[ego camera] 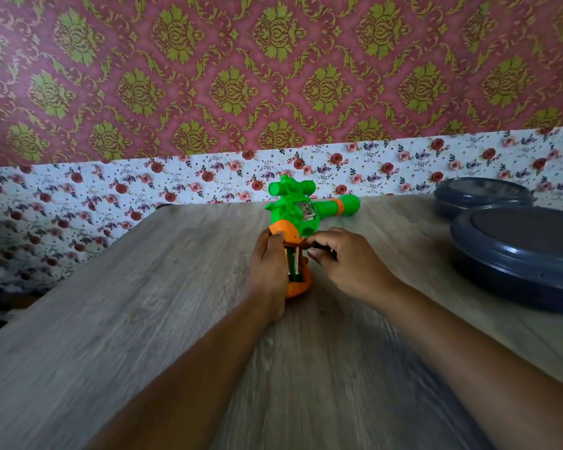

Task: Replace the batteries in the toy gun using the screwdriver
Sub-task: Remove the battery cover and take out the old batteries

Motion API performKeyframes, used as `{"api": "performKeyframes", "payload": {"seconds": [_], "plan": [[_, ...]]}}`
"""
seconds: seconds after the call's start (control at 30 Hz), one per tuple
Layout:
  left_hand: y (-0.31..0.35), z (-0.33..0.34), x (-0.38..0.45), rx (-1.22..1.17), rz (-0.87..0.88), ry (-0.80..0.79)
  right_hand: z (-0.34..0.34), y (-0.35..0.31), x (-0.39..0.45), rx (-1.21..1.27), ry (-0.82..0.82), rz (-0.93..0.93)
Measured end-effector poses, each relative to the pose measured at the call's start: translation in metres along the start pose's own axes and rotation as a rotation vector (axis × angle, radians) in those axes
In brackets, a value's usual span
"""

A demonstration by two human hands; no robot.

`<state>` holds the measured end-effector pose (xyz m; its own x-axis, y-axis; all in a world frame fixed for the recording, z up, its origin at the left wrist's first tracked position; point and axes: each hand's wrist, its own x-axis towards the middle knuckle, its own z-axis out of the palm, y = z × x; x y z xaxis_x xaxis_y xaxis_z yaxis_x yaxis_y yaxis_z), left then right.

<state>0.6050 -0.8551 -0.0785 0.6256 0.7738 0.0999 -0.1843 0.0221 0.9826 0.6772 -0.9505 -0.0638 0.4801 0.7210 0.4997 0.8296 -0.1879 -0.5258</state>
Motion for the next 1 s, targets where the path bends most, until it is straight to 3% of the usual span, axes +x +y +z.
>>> {"api": "performKeyframes", "payload": {"seconds": [0.43,0.53,0.67,1.0], "plan": [[-0.004,0.000,0.003,0.031,0.020,0.007,0.002,-0.006,-0.005,0.110,0.202,0.030],[-0.006,0.000,0.004,0.033,0.005,0.012,-0.005,-0.007,-0.002,0.125,0.124,0.027],[-0.006,0.000,0.005,0.000,-0.012,-0.002,-0.027,0.000,0.002,0.026,-0.095,0.099],[-0.011,-0.003,0.012,-0.056,-0.036,-0.030,-0.073,0.039,-0.007,-0.088,-0.352,0.480]]}}
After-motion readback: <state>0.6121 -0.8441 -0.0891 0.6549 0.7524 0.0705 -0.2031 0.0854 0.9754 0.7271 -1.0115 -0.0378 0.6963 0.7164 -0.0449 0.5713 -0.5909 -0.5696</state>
